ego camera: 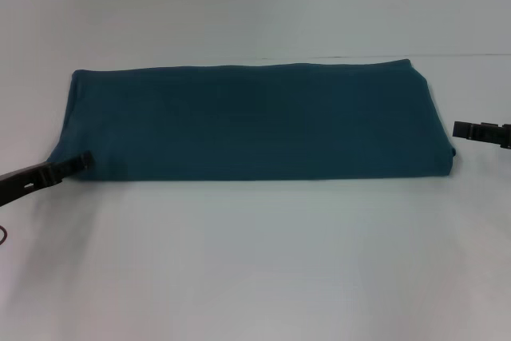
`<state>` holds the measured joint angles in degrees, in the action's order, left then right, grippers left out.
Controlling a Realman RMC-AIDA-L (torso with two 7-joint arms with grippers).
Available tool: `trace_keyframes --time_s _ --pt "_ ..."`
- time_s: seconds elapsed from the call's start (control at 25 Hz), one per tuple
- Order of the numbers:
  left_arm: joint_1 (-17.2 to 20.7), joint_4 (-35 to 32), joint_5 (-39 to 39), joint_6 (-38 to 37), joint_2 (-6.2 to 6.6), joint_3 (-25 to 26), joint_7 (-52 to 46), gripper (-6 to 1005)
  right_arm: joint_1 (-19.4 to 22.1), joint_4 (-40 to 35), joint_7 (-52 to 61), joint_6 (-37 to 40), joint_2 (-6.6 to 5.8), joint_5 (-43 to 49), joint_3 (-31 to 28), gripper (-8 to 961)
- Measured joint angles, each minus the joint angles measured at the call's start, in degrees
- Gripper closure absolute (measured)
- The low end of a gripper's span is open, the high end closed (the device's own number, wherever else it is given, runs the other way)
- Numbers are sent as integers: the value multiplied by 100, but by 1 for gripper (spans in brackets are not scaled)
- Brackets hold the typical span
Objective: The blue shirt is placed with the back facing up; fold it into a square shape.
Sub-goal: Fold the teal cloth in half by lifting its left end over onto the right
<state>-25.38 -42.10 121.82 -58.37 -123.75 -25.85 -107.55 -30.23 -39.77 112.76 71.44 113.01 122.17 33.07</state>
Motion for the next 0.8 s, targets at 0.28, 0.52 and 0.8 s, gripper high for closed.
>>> trace_keyframes --time_s 0.28,0.52,0.8 --pt "-8 1 0 224 -1 -130 -28 151 0 4 -2 -8 9 -1 -11 208" --pt "-14 8 0 301 -10 -271 5 261 14 -18 -4 18 19 -1 -26 208" --pt "-57 2 0 355 -8 -276 -7 489 28 -27 -7 26 19 -1 -29 208"
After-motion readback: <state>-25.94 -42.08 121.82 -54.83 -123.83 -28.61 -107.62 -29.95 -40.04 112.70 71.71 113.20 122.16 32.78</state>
